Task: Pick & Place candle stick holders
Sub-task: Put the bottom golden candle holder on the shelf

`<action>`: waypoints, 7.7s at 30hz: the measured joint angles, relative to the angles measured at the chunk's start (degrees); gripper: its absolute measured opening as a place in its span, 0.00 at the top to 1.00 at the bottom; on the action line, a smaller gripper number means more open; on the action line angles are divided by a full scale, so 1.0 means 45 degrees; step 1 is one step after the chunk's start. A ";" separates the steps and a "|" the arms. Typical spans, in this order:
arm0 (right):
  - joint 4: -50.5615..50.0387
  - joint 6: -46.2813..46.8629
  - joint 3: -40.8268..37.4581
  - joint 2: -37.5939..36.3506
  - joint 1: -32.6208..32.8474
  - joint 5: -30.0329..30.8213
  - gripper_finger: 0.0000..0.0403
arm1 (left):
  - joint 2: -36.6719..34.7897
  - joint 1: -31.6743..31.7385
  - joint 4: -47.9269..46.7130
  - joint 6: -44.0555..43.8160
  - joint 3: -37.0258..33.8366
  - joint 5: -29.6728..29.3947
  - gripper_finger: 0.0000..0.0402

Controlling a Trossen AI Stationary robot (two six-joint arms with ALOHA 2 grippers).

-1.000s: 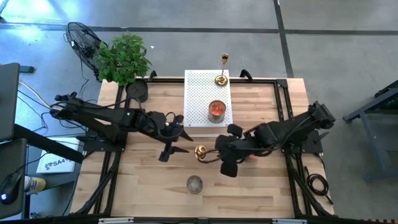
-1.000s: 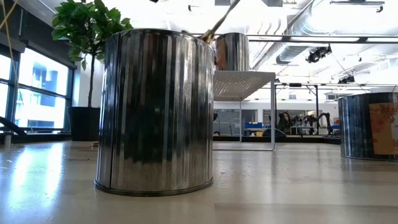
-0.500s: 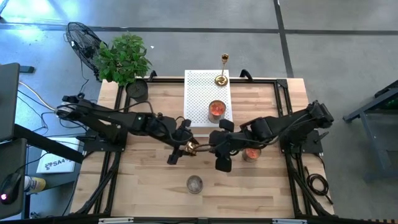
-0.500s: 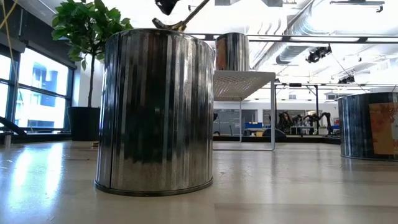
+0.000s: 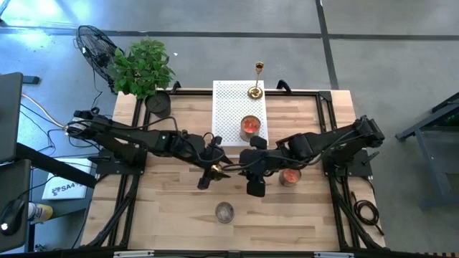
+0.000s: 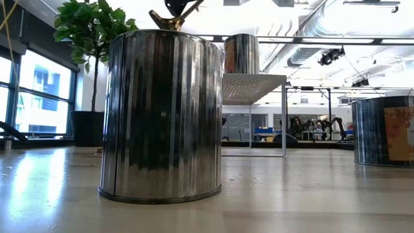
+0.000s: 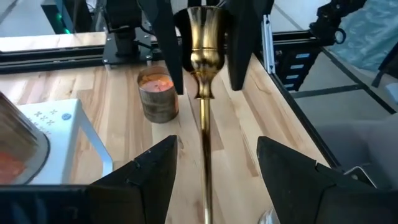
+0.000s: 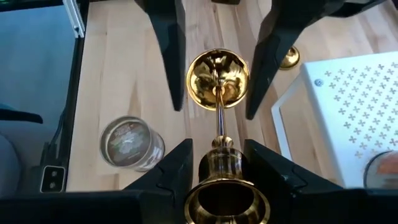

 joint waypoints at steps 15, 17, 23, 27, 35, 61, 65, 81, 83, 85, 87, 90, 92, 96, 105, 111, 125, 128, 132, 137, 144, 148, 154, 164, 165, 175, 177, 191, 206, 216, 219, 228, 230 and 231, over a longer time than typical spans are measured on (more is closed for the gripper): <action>0.0253 -0.0092 0.0000 0.0000 -0.0131 -0.0318 0.70 | 0.0646 0.0000 0.0185 0.0046 -0.0010 -0.0062 0.46; 0.0262 -0.0028 0.0000 0.0000 -0.0136 -0.0362 0.70 | 0.0637 0.0000 0.0246 0.0205 -0.0002 -0.0062 0.46; 0.0291 -0.0005 0.0000 0.0000 -0.0136 -0.0364 0.70 | 0.0636 0.0005 0.0202 0.0296 0.0000 -0.0086 0.47; 0.0291 -0.0005 0.0000 0.0000 -0.0136 -0.0364 0.70 | 0.0636 0.0005 0.0198 0.0286 0.0000 -0.0091 0.56; 0.0282 0.0009 0.0000 0.0000 -0.0136 -0.0300 0.70 | 0.0636 0.0005 0.0105 0.0696 0.0000 -0.0350 0.94; 0.1068 -0.0710 0.0251 -0.0376 0.0028 0.0871 0.28 | 0.0627 0.0005 -0.0768 0.0957 0.0005 -0.1315 0.98; 0.1128 -0.1570 0.0751 -0.1058 0.0592 0.2910 0.27 | 0.0627 0.0000 -0.0647 0.0649 0.0002 -0.1305 0.98; 0.0148 -0.0565 0.0835 -0.2705 0.5642 0.9975 0.27 | -0.3214 0.0005 0.0062 0.2008 0.0000 -0.4289 0.98; -0.0077 -0.0255 0.0835 -0.2577 0.5990 1.0510 0.27 | -0.3842 0.0031 0.0436 0.2709 0.0000 -0.5291 0.98; -0.0283 0.0046 0.0831 -0.2431 0.6249 1.0869 0.27 | -0.4343 0.0305 0.1075 0.3449 0.0000 -0.5865 0.98; -0.0363 0.0136 0.0831 -0.2278 0.6380 1.1100 0.27 | -0.4592 0.0778 0.1829 0.3743 0.0010 -0.5688 0.98; -0.0379 0.0155 0.0831 -0.2060 0.6463 1.1368 0.27 | -0.4741 0.2022 0.2336 0.4037 0.0005 -0.4806 0.98; -0.0384 0.0121 0.0831 -0.1906 0.6435 1.1561 0.27 | -0.4741 0.3094 0.2561 0.3908 0.0005 -0.4013 0.98; -0.0385 0.0190 0.0826 -0.1658 0.6278 1.2361 0.27 | -0.4397 0.5719 0.3115 0.2509 0.0010 -0.2029 0.98; -0.0413 0.1073 0.0599 -0.1515 0.5955 1.3594 0.27 | -0.2124 1.0026 0.5372 -0.1416 0.0005 0.4382 0.98; -0.0333 0.1468 0.0045 -0.1520 0.5778 1.3635 0.27 | -0.0234 1.0782 0.7925 -0.1768 0.0005 0.6473 0.98; -0.0725 0.2665 -0.1130 -0.1525 0.5275 1.4294 0.27 | 0.2605 1.0919 1.0571 -0.1771 0.0005 0.8383 0.98; -0.0729 0.3022 -0.1505 -0.1535 0.5123 1.4330 0.27 | 0.2657 1.0931 1.0548 -0.1371 0.0005 0.8723 0.98; -0.0759 0.3520 -0.2066 -0.1564 0.4960 1.4452 0.27 | 0.2657 1.0924 1.0609 -0.1258 0.0005 0.9065 0.98; -0.0703 0.3793 -0.2637 -0.1583 0.4945 1.4973 0.27 | 0.2713 1.0971 1.0611 -0.0711 -0.0126 0.9024 0.98; -0.0670 0.3790 -0.2720 -0.1588 0.4949 1.5227 0.27 | 0.2730 1.1959 1.0754 -0.1226 -0.0531 0.8846 0.98; -0.0670 0.3764 -0.2720 -0.1588 0.4949 1.5227 0.27 | 0.2739 1.2300 1.1863 -0.1911 -0.1057 0.8886 0.98; -0.0675 0.3715 -0.2720 -0.1588 0.4949 1.5226 0.27 | 0.2735 1.2237 1.2726 -0.2081 -0.1430 0.9105 0.98; -0.0809 0.3686 -0.2720 -0.1588 0.4783 1.5080 0.27 | 0.2917 1.1597 1.2935 -0.2063 -0.1404 0.8687 0.98; -0.0824 0.3682 -0.2720 -0.1588 0.4779 1.5035 0.27 | 0.2934 1.1506 1.2913 -0.2058 -0.1404 0.8685 0.98; -0.0869 0.3725 -0.2715 -0.1588 0.4706 1.4653 0.27 | 0.2929 1.0530 1.3229 -0.1389 -0.1404 0.7622 0.98; -0.0874 0.3725 -0.2715 -0.1588 0.4707 1.4630 0.27 | 0.2929 1.0451 1.3226 -0.1389 -0.1404 0.7571 0.98; -0.1059 0.3754 -0.2715 -0.1588 0.4707 1.4445 0.27 | 0.2890 0.9656 1.3213 -0.1389 -0.1404 0.7118 0.98; -0.1444 0.3832 -0.2715 -0.1588 0.4706 1.4158 0.27 | 0.2414 0.8743 1.1424 0.0000 -0.1201 0.5655 0.98; -0.2535 0.5123 -0.2715 -0.1588 0.4702 1.4149 0.27 | 0.1969 0.8212 1.0172 0.1096 -0.0622 0.4931 0.98; -0.2616 0.5236 -0.2715 -0.1588 0.4702 1.4149 0.27 | 0.1836 0.7827 1.0145 0.1476 -0.0627 0.3938 0.98; -0.2618 0.5226 -0.2715 -0.1588 0.4703 1.4110 0.27 | 0.1797 0.6679 1.0278 0.2733 -0.0627 -0.0410 0.98; -0.2628 0.5219 -0.2715 -0.1588 0.4702 1.4066 0.27 | 0.1798 0.6617 1.0273 0.2677 -0.0627 -0.1375 0.98; -0.2655 0.5221 -0.2715 -0.1588 0.4704 1.4066 0.27 | 0.1802 0.6555 1.0270 0.2446 -0.0627 -0.1878 0.98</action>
